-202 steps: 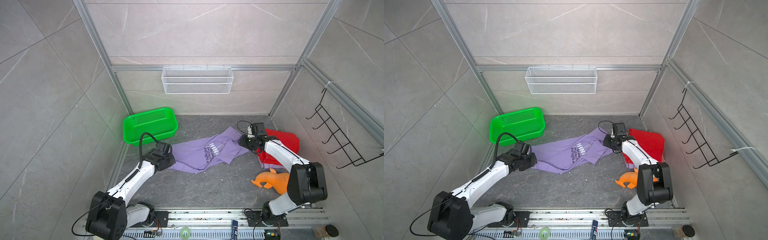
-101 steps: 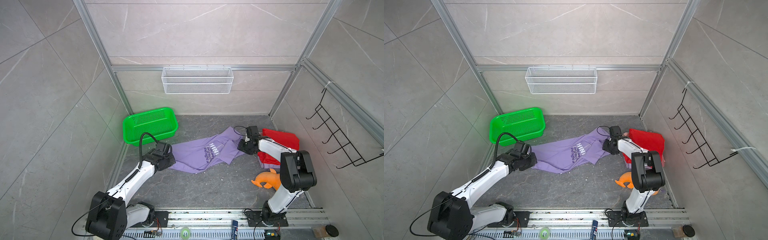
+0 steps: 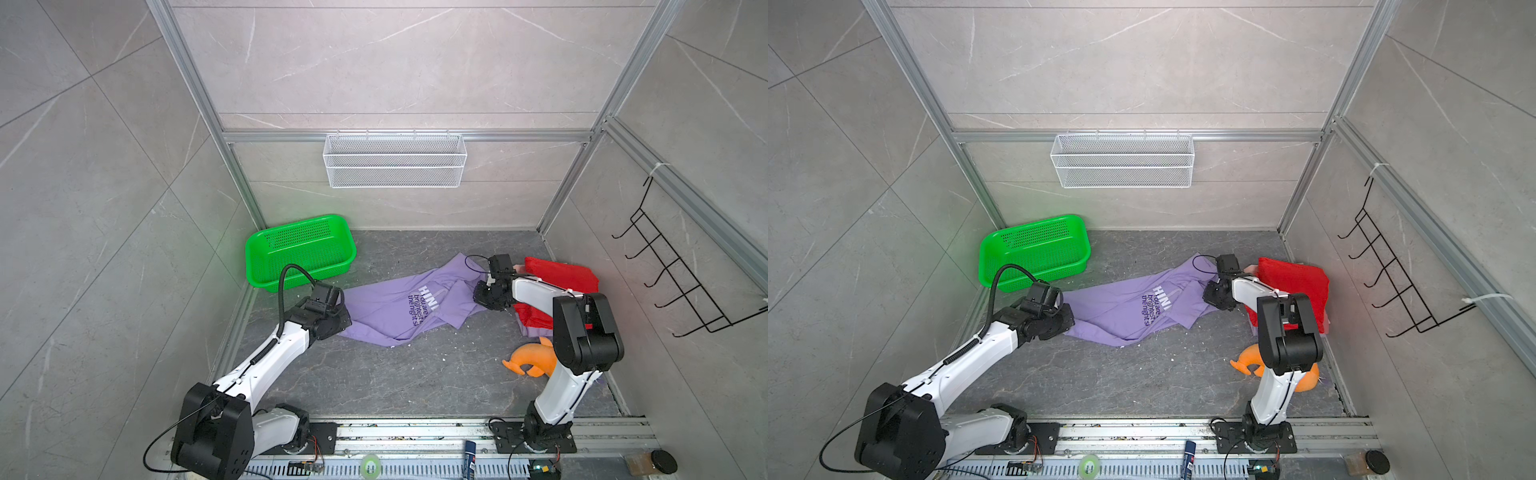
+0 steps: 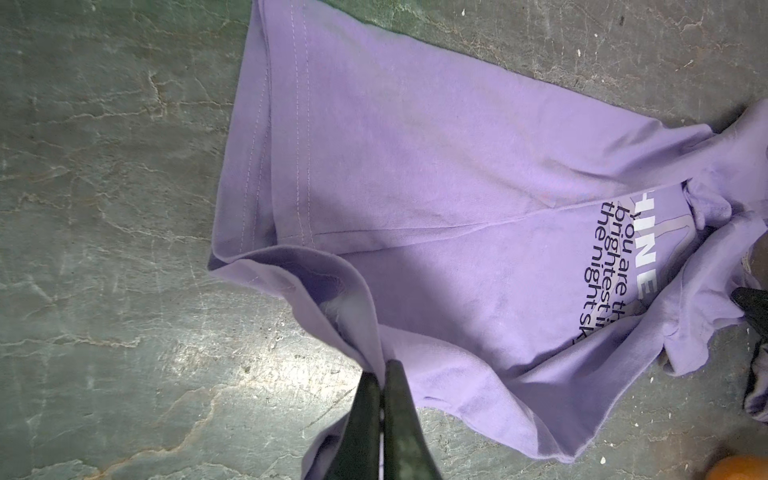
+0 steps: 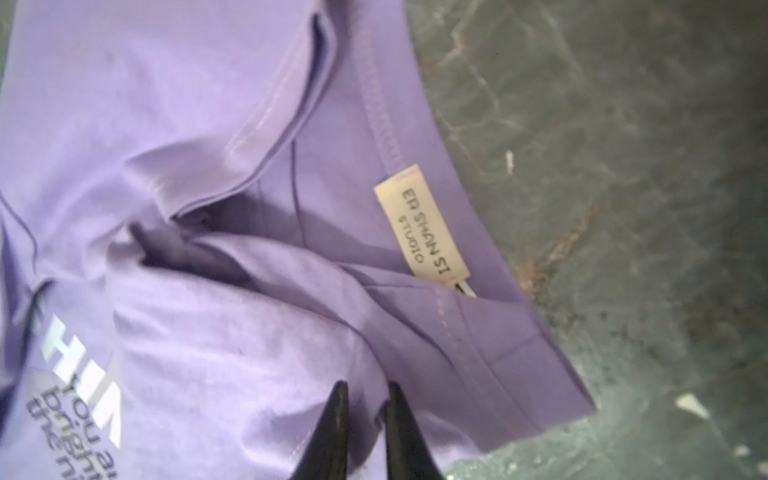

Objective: Fold and stack the t-shirts

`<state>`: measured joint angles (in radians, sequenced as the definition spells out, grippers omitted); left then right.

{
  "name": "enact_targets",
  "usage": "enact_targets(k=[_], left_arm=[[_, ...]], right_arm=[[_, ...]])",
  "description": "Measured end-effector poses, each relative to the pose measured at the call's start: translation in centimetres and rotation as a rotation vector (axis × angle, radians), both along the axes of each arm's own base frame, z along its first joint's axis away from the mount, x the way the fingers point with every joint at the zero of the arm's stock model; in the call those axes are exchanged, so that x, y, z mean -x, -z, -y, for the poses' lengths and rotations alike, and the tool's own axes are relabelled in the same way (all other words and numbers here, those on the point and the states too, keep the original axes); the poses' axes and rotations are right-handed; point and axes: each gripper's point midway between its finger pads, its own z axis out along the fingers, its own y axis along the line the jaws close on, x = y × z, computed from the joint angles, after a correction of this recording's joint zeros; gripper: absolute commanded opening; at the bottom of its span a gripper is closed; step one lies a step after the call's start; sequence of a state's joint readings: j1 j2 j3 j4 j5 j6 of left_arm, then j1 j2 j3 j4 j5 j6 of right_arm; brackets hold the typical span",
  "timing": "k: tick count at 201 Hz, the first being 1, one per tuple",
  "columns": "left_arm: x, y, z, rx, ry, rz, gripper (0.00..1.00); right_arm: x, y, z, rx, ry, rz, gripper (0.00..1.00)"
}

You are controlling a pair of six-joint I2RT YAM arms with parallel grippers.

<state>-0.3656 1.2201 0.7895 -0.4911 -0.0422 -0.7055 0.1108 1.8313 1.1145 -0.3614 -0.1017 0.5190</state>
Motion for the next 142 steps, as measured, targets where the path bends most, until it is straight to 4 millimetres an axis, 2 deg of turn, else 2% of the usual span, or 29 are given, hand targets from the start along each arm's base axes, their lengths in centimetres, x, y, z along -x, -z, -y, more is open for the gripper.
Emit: enact_targets(k=[31,57,89,105,117,131,142], left_arm=[[0.0,0.0,0.0,0.002,-0.001,0.002,0.0],[0.0,-0.2,0.1,0.006,0.0,0.006,0.0],[0.0,-0.8,0.2,0.019,0.005,0.024,0.0],[0.0,-1.5,0.2,0.027,0.007,0.041,0.0],[0.0,-2.3,0.3,0.036,0.011,0.061,0.0],[0.0,-3.7,0.3,0.047,0.015,0.091,0.0],[0.2,-5.0,0.3,0.056,0.02,0.121,0.0]], right_arm=[[-0.3,-0.3,0.0,-0.001,0.003,0.007,0.0],[-0.3,-0.7,0.0,-0.001,0.003,0.015,0.0],[-0.3,-3.4,0.1,-0.004,0.005,0.082,0.0],[-0.3,-6.5,0.2,-0.006,0.008,0.154,0.0],[-0.2,-9.9,0.4,-0.004,0.014,0.233,0.0],[0.5,-14.6,0.7,-0.004,0.02,0.34,0.0],[1.4,-19.3,1.1,0.0,0.022,0.442,0.0]])
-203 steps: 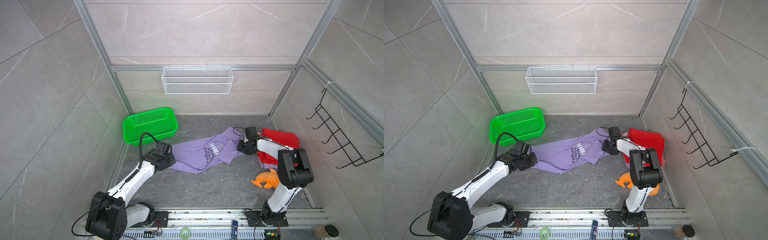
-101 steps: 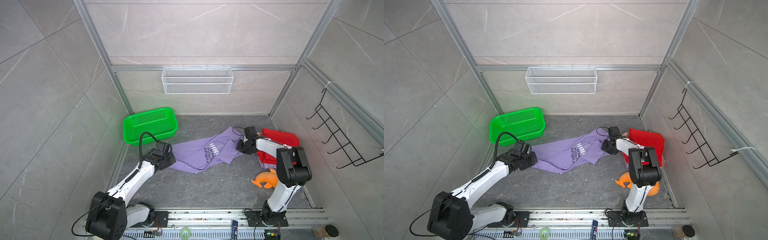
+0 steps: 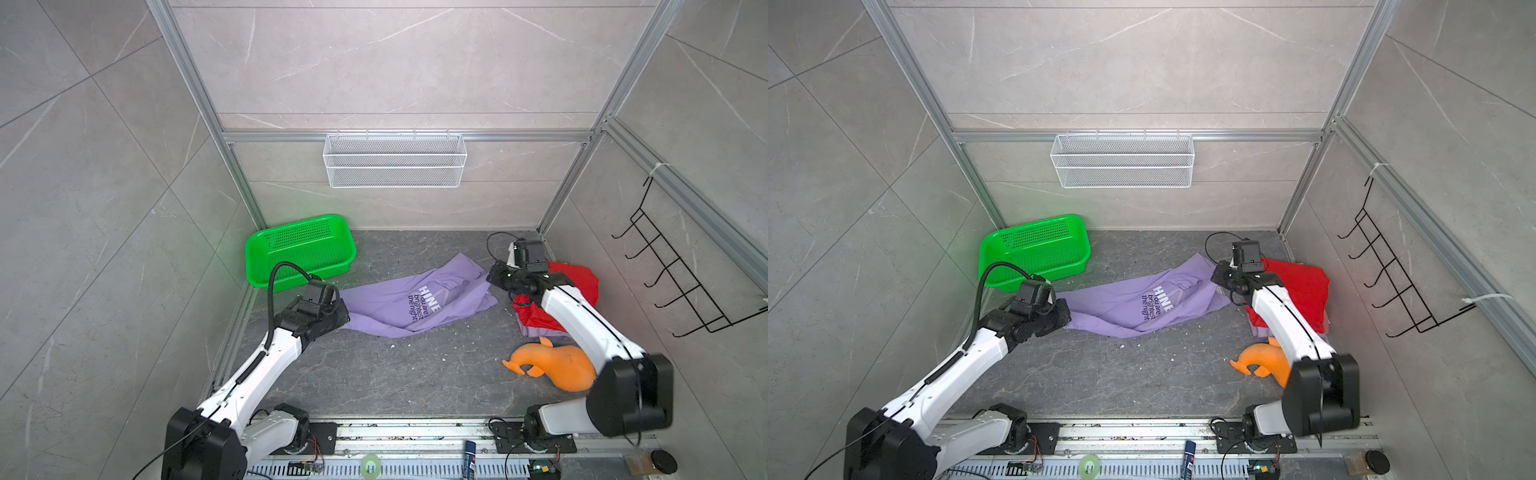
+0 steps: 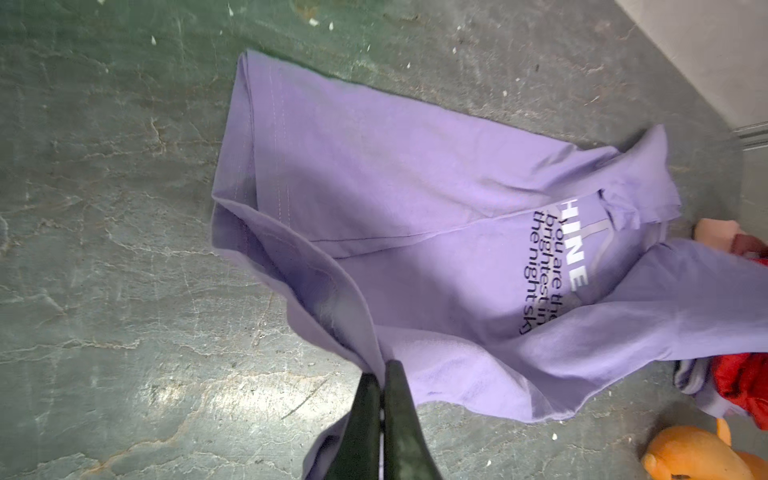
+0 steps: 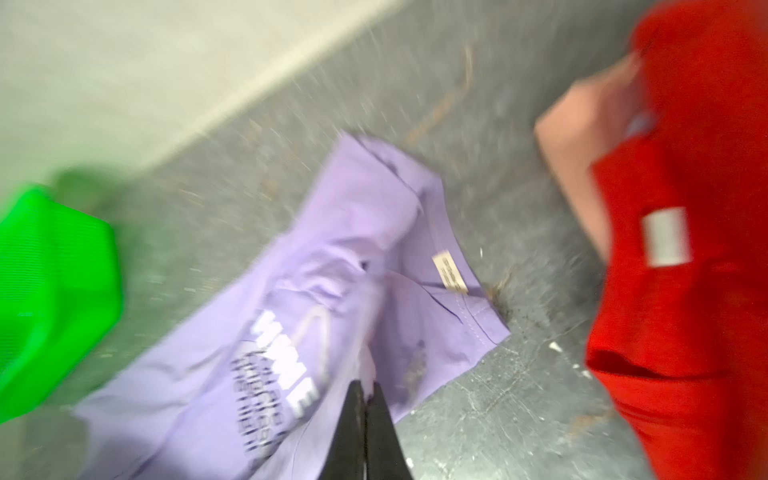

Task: Fold and stack the t-shirts
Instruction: 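Lift the lavender shirt with both grippers and stretch it lengthwise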

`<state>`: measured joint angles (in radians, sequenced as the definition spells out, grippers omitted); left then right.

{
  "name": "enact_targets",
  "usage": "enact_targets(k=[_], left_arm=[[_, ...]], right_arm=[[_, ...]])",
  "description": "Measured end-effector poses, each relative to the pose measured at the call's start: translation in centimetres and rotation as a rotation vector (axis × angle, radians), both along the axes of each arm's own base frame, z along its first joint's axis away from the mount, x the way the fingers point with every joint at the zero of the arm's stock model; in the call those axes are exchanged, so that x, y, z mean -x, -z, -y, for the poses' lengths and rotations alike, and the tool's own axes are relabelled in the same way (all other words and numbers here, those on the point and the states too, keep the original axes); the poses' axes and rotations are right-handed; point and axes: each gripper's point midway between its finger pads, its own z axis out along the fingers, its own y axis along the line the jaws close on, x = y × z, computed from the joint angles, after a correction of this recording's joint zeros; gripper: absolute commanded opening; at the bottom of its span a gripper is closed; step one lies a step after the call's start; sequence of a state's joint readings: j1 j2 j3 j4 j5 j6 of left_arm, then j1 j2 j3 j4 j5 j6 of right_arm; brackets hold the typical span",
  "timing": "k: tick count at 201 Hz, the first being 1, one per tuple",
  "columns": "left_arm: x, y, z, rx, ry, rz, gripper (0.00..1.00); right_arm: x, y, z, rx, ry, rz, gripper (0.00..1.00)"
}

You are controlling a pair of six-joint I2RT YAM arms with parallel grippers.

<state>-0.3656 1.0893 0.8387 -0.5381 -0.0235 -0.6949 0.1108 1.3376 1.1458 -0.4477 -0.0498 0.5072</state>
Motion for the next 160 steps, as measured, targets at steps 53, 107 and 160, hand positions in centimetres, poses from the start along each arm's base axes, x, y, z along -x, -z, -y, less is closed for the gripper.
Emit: enact_targets(k=[53,107,160], left_arm=[[2.8,-10.0,-0.5,0.058,0.061,0.21,0.0],[7.7,-22.7,-1.1,0.148,0.156,0.512,0.0],[4.9,-23.2,0.9,0.173,0.203,0.524,0.0]], right_arm=[[11.6,-23.1,2.5,0.026,0.034,0.562,0.0],[23.3,-36.1,3.5,0.06,0.017,0.931,0.0],[15.1,-34.0,2.1,0.083,-0.028,0.809,0.0]])
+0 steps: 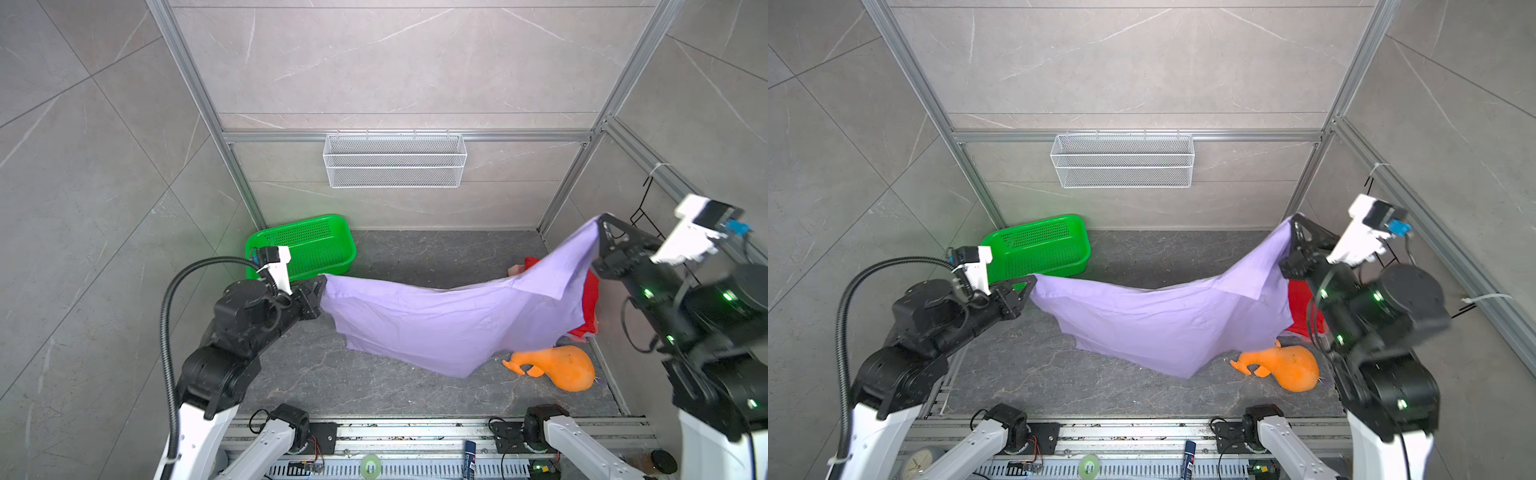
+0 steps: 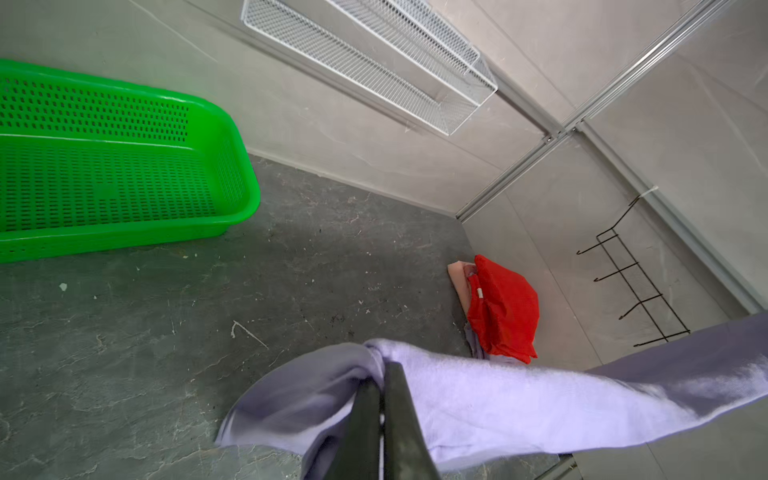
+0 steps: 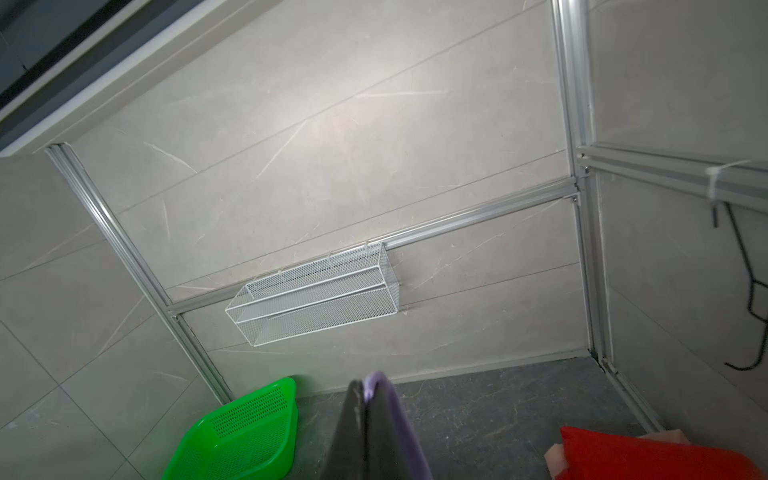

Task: Fold and stack the t-shirts
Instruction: 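Lift the lavender shirt with both grippers and stretch it lengthwise, then lay the stretched shirt flat on the floor and release both grippers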

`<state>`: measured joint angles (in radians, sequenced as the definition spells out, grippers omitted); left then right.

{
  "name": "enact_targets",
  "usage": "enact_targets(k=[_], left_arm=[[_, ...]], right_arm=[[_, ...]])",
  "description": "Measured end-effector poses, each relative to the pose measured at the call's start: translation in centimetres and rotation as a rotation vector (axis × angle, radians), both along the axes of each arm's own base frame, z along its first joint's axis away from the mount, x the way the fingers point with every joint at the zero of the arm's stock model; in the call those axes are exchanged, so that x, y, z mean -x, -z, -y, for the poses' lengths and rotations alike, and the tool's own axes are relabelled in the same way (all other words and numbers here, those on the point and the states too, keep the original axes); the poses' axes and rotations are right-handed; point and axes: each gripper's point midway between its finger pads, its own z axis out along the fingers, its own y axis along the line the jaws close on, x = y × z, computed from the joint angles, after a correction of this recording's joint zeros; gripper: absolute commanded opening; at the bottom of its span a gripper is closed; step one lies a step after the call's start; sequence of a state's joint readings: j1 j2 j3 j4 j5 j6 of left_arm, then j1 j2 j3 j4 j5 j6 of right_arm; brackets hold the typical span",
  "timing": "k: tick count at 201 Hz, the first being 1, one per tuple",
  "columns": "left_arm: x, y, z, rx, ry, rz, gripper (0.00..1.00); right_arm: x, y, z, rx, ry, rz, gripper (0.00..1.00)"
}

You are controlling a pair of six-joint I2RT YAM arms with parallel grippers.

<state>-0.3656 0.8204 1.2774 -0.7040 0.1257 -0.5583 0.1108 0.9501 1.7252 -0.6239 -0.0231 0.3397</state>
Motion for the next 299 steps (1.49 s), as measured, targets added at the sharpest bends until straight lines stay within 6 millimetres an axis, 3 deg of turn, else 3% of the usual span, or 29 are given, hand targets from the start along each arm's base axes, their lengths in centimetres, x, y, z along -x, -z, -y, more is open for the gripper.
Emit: enact_targets(k=[38,59,75,93,107,123,139,153,170,189,203,221,233,245,256,264,275,284,299], left_arm=[[-6.8,4.5,2.7,-0.059,0.011,-0.134,0.0],[-10.5,6.4,4.0,-0.104,0.017,-0.195,0.0],[-13.2,5.7,4.7,-0.119,0.018,-0.189,0.0],[-16.2,2.6,4.9,-0.112,0.01,-0.123,0.0],[-17.4,-0.6,4.7,-0.1,0.001,-0.048,0.0],[-17.2,-4.2,4.1,-0.089,-0.007,0.039,0.0],[-15.8,-7.4,3.5,-0.08,-0.011,0.127,0.0],[-13.8,-9.0,2.8,-0.077,-0.013,0.176,0.0],[-11.2,-9.3,2.0,-0.071,-0.014,0.204,0.0],[-9.2,-7.0,1.5,-0.072,-0.006,0.18,0.0],[-8.4,-2.7,1.4,-0.078,0.001,0.1,0.0],[-8.0,4.7,1.6,-0.085,0.012,-0.063,0.04],[-7.4,11.1,1.8,-0.092,0.017,-0.213,0.11],[-6.0,17.7,1.4,-0.111,0.008,-0.383,0.26],[-3.8,22.5,0.7,-0.131,-0.008,-0.525,0.35],[-2.3,24.7,0.3,-0.14,-0.021,-0.596,0.43],[-0.9,25.9,-0.3,-0.142,-0.042,-0.646,0.55],[-0.5,25.7,-0.5,-0.133,-0.055,-0.645,0.64],[-0.7,23.9,-0.9,-0.123,-0.078,-0.591,0.67]], right_arm=[[-10.3,4.3,-1.3,0.012,-0.012,-0.14,0.0],[-14.9,6.6,-2.0,0.018,-0.021,-0.205,0.0],[-17.5,6.8,-2.4,0.019,-0.026,-0.217,0.0],[-18.9,4.9,-2.5,0.017,-0.025,-0.177,0.0],[-18.4,2.4,-2.3,0.02,-0.017,-0.119,0.0],[-16.3,-1.3,-1.8,0.034,0.003,-0.028,0.0],[-12.6,-4.9,-1.0,0.052,0.031,0.067,0.0],[-8.6,-6.9,-0.2,0.063,0.054,0.128,0.0],[-4.2,-7.1,0.5,0.067,0.073,0.162,0.0],[-0.7,-3.8,1.2,0.061,0.085,0.129,0.0],[-0.3,1.0,1.3,0.047,0.082,0.038,0.0],[-1.7,10.9,1.1,0.017,0.077,-0.194,0.0],[-2.2,18.0,1.0,-0.005,0.078,-0.378,0.0],[-1.9,24.9,0.8,-0.026,0.081,-0.576,0.15],[-0.7,29.5,0.8,-0.044,0.09,-0.719,0.31],[0.3,31.2,0.9,-0.055,0.098,-0.779,0.41],[1.4,32.1,0.9,-0.073,0.101,-0.813,0.48],[1.9,31.8,0.9,-0.09,0.099,-0.807,0.5],[2.1,30.9,0.7,-0.102,0.087,-0.785,0.51]])
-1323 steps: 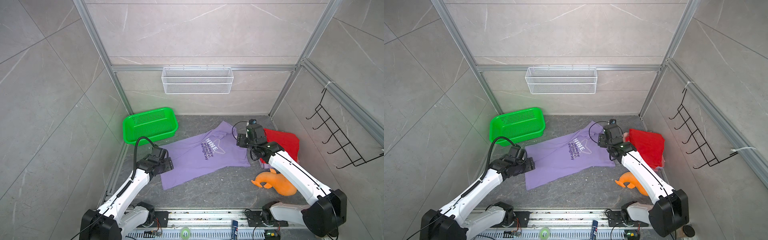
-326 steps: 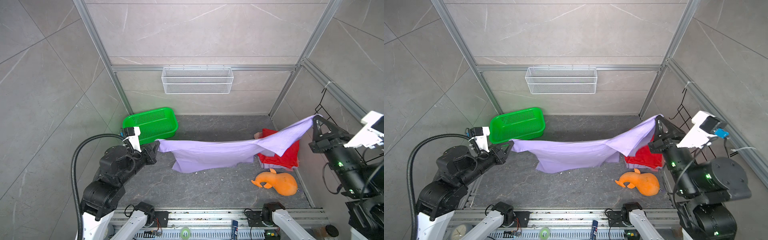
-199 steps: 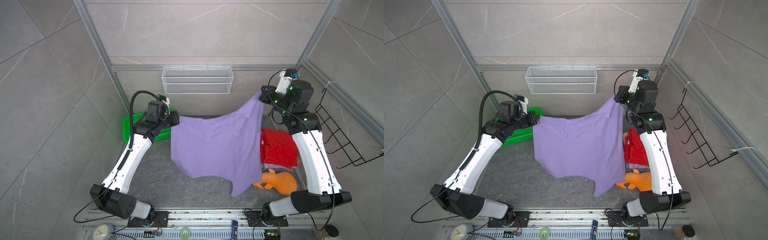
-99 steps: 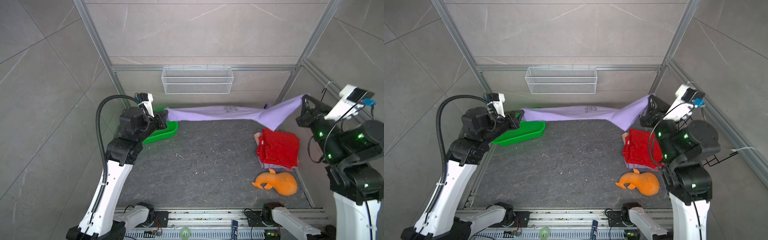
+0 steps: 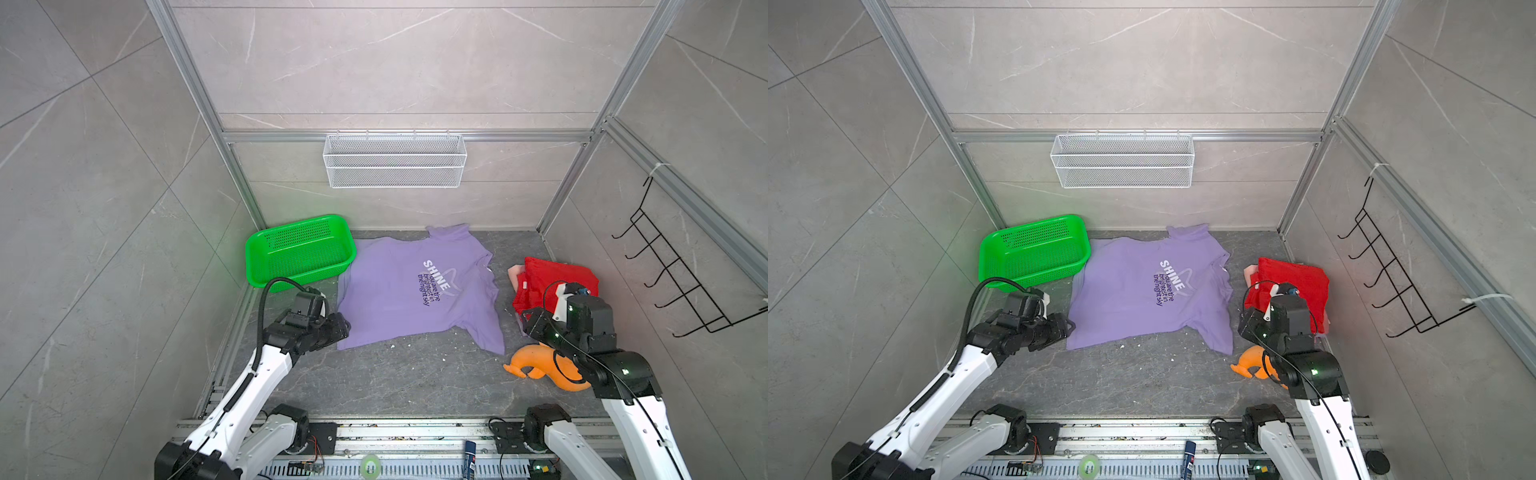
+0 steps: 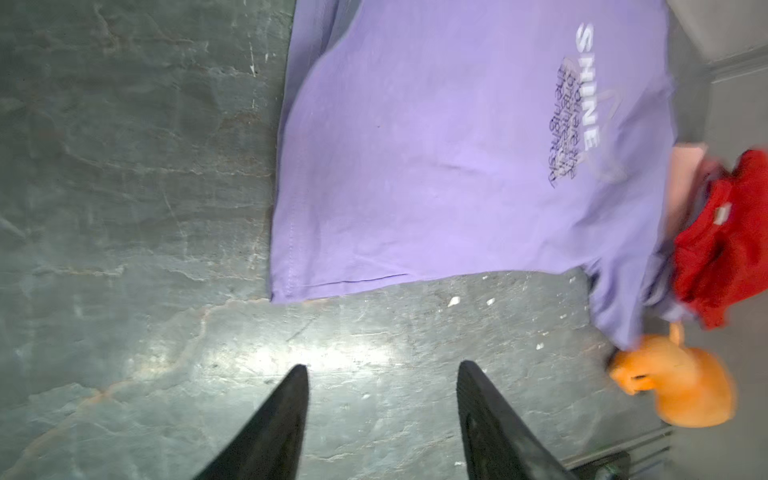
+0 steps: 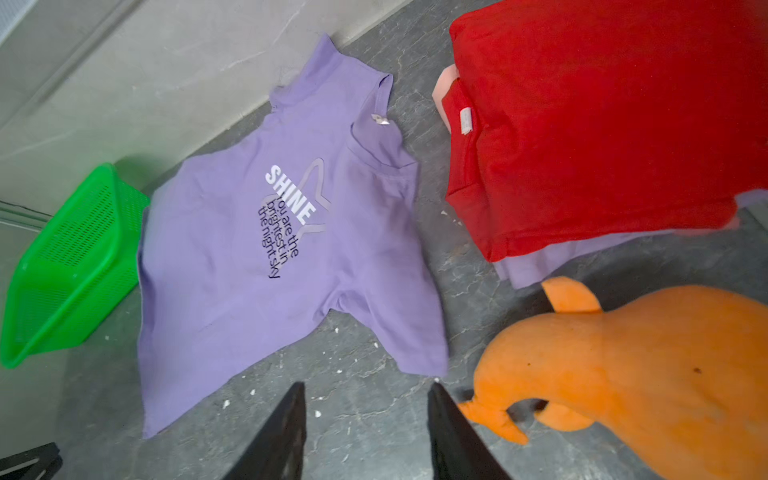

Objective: Fold and stack the t-shirts

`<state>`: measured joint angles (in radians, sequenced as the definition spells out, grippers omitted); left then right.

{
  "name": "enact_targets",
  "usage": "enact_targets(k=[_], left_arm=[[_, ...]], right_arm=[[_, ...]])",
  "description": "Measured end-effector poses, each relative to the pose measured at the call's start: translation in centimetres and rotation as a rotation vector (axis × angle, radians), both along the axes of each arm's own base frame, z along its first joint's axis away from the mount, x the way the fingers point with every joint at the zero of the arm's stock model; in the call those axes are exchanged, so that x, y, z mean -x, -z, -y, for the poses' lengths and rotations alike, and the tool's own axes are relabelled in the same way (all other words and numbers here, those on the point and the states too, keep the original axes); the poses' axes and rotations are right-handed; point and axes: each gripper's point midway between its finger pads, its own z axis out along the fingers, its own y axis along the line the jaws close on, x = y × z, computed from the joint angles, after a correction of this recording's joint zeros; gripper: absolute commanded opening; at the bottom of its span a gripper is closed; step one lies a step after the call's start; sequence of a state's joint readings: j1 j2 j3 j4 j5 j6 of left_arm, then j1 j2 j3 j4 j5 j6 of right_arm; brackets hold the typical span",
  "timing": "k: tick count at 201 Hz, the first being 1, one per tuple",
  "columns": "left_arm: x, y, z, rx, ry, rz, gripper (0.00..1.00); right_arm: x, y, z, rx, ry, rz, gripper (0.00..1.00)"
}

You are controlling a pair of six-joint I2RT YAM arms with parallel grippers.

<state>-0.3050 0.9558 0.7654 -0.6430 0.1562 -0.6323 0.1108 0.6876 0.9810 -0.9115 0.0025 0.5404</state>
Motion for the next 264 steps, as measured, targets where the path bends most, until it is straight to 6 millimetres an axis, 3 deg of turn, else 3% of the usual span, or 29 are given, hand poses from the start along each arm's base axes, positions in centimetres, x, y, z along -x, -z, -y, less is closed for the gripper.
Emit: enact_targets(k=[24,39,74,113,146,190,221,264], left_arm=[[-1.4,-3.0,0.0,0.003,-0.017,0.074,0.7],[-2.4,-3.6,0.3,0.008,-0.017,0.089,0.7],[-4.7,-0.7,1.6,0.006,0.003,0.015,0.73],[-7.4,3.2,4.3,-0.019,0.053,-0.067,0.75],[-10.3,5.3,6.7,-0.041,0.079,-0.054,0.76],[-12.4,9.1,7.1,-0.085,0.044,-0.085,0.76],[-12.7,10.2,6.7,-0.101,0.011,-0.097,0.76],[-12.1,11.6,6.0,-0.114,-0.023,-0.105,0.76]], right_arm=[[-1.2,-1.3,-0.8,-0.028,-0.03,0.041,0.52],[-2.7,-1.5,-1.5,-0.05,-0.057,0.052,0.52],[-7.8,-0.6,-3.6,-0.119,-0.117,0.07,0.53],[-13.8,3.4,-6.0,-0.146,-0.16,0.025,0.53],[-18.1,8.9,-8.3,-0.13,-0.186,-0.051,0.53],[-22.6,15.3,-9.1,-0.113,-0.164,-0.137,0.51],[-23.8,18.1,-9.1,-0.101,-0.144,-0.18,0.5],[-22.8,21.1,-8.5,-0.097,-0.105,-0.263,0.48]])
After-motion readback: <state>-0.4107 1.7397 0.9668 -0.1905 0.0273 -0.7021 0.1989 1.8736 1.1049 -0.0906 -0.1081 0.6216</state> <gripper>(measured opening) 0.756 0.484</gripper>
